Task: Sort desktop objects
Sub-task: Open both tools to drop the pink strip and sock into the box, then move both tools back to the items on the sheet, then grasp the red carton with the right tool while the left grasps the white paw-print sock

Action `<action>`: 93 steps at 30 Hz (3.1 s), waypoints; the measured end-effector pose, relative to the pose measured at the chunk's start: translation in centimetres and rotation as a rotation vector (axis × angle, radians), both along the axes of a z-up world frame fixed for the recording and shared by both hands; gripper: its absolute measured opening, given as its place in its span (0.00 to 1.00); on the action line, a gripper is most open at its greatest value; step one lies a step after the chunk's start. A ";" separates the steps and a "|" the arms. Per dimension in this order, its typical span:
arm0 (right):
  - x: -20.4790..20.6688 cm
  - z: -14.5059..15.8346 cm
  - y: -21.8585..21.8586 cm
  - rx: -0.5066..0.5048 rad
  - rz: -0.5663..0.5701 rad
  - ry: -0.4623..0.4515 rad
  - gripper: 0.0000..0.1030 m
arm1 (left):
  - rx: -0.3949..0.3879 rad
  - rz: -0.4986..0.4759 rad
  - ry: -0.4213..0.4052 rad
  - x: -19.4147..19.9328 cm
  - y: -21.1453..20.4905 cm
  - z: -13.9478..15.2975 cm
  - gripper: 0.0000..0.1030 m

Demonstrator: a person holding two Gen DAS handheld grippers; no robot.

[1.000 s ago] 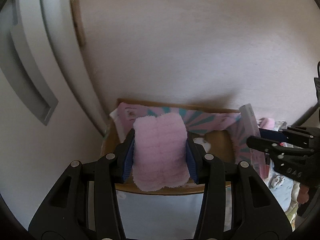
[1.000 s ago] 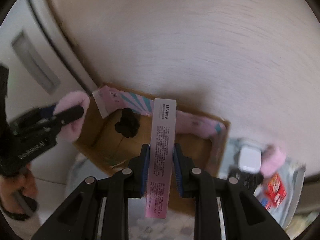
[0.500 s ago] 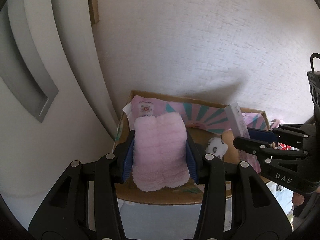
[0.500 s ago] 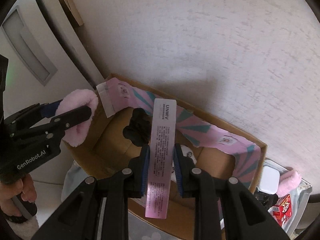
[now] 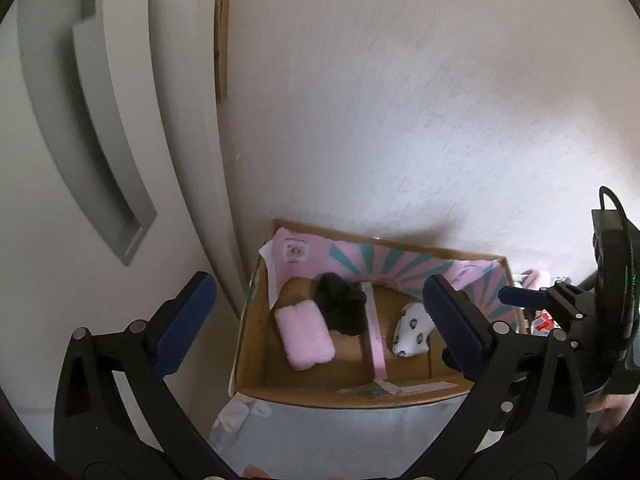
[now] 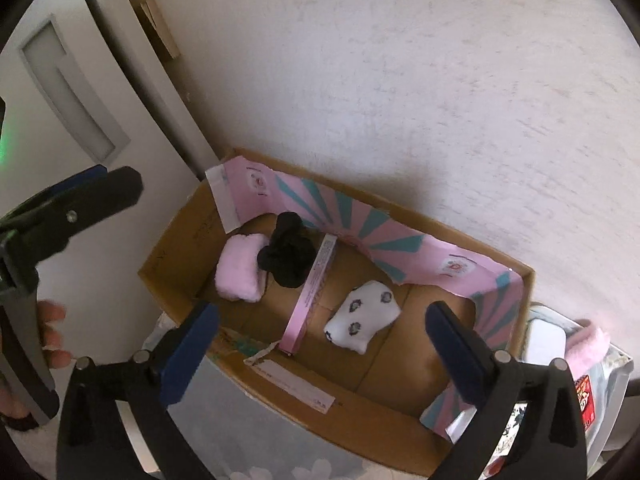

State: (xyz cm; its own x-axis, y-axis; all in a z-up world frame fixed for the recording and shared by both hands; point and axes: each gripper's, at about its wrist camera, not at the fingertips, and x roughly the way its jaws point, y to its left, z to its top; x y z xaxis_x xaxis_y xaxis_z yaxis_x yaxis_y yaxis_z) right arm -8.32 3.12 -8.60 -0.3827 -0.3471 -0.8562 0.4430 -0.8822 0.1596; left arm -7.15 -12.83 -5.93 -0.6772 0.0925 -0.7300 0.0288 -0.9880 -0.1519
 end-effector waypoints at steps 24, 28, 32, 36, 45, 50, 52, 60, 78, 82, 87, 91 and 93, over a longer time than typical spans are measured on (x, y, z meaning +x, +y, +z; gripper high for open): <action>5.0 5.7 7.5 -0.032 -0.034 0.023 0.99 | -0.079 -0.104 0.092 5.8 6.8 5.6 1.00; 5.8 8.5 12.6 -0.102 -0.081 0.043 1.00 | -0.169 -0.162 0.077 6.0 9.6 7.2 1.00; 6.6 11.1 17.6 -0.040 -0.113 0.081 1.00 | -0.081 -0.290 0.104 7.2 12.5 9.6 1.00; 7.6 12.1 22.8 -0.006 -0.151 0.064 1.00 | -0.015 -0.441 0.103 8.6 16.5 9.6 1.00; 8.8 9.6 30.5 0.116 -0.130 0.025 1.00 | -0.078 -0.811 0.043 12.7 29.1 3.7 1.00; 8.3 5.9 33.3 0.170 -0.008 -0.011 1.00 | -0.105 -0.949 0.012 14.1 34.3 -0.9 1.00; 7.8 3.8 33.8 0.199 0.052 -0.035 1.00 | -0.113 -0.984 -0.008 14.4 36.0 -2.8 1.00; 5.2 -4.5 35.6 0.266 0.189 -0.103 0.95 | -0.133 -1.024 -0.084 13.3 39.8 -10.0 0.98; 1.8 -9.8 36.0 0.259 0.310 -0.111 0.68 | -0.097 -1.031 -0.157 11.3 42.1 -15.7 0.78; 1.8 -10.3 35.9 0.263 0.340 -0.132 0.47 | -0.077 -1.045 -0.217 11.0 42.3 -16.7 0.52; 2.5 -9.8 36.1 0.254 0.344 -0.104 0.45 | -0.068 -1.051 -0.208 11.5 42.1 -16.5 0.45; 2.8 -9.1 36.8 0.243 0.324 -0.090 0.45 | -0.047 -1.039 -0.210 11.6 41.7 -16.2 0.43; 3.0 -8.5 37.2 0.237 0.305 -0.079 0.44 | -0.041 -1.040 -0.210 11.6 41.5 -16.0 0.43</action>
State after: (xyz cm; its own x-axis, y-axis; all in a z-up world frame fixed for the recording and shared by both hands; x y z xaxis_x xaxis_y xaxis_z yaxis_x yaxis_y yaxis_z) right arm -5.29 40.36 -17.06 -0.2219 -0.2242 -0.9489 0.6853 -0.7282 0.0118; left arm 4.48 28.69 -21.89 -0.1395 0.5261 -0.8389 -0.8113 -0.5464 -0.2078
